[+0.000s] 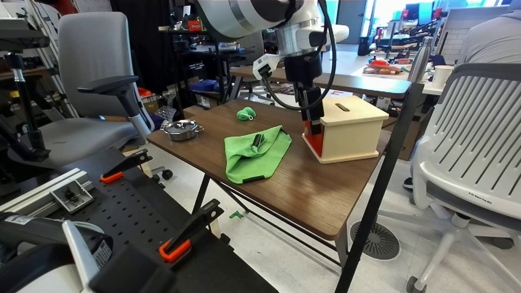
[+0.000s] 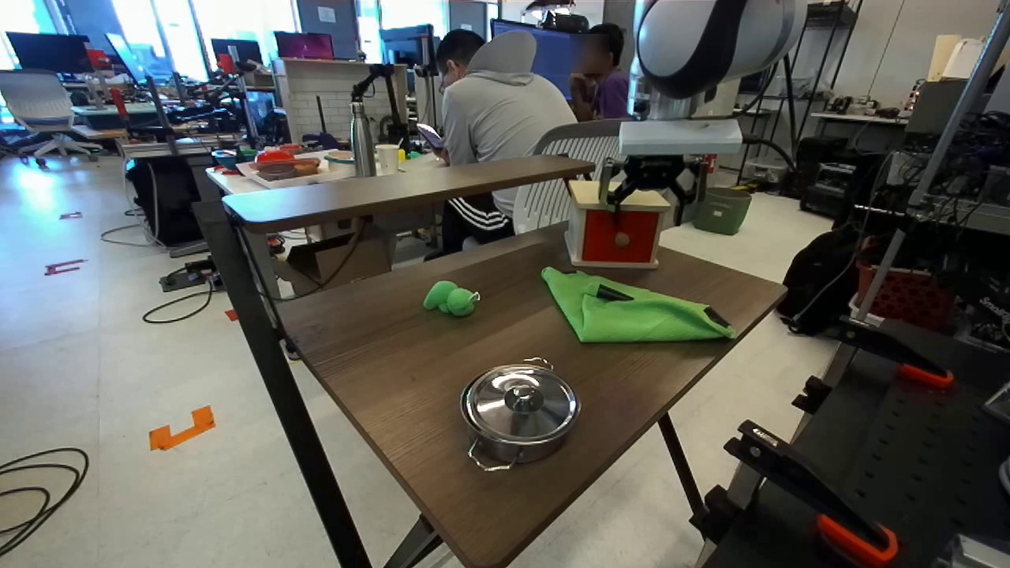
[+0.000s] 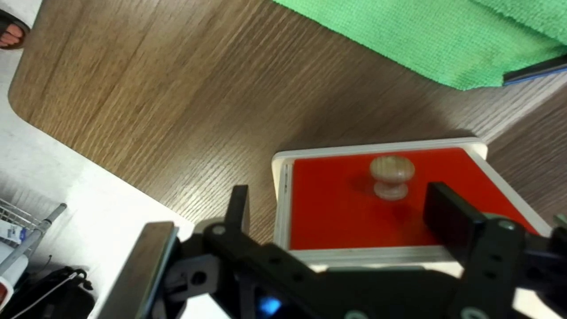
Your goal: Close the drawer
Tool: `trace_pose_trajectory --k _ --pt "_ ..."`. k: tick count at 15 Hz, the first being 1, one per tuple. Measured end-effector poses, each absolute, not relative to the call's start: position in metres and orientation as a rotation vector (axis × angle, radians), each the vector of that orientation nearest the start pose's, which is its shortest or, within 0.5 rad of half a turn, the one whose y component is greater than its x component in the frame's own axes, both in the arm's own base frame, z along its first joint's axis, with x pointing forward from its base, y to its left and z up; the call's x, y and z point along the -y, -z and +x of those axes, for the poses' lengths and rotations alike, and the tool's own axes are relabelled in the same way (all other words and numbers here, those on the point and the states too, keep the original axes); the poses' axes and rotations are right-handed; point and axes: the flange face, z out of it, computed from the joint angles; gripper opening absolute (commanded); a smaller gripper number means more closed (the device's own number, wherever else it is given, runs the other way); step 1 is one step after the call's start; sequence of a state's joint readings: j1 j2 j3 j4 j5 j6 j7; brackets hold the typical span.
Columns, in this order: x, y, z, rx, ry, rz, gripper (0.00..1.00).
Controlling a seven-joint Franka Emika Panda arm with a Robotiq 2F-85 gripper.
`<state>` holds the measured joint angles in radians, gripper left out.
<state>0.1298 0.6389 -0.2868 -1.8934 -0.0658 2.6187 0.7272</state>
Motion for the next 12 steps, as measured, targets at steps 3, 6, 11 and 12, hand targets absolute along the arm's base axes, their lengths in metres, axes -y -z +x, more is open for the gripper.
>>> trace_pose_trajectory --k 3,6,11,12 --pt "0.08 -0.197 0.631 -1.145 0.201 -3.123 1.0" --pt "0.063 -0.236 0.615 -0.985 0.172 -3.174 1.0" --pt "0.056 -0.294 0.573 -0.757 0.21 -3.193 1.0" --pt "0.056 -0.295 0.569 -0.75 0.206 -3.193 1.0"
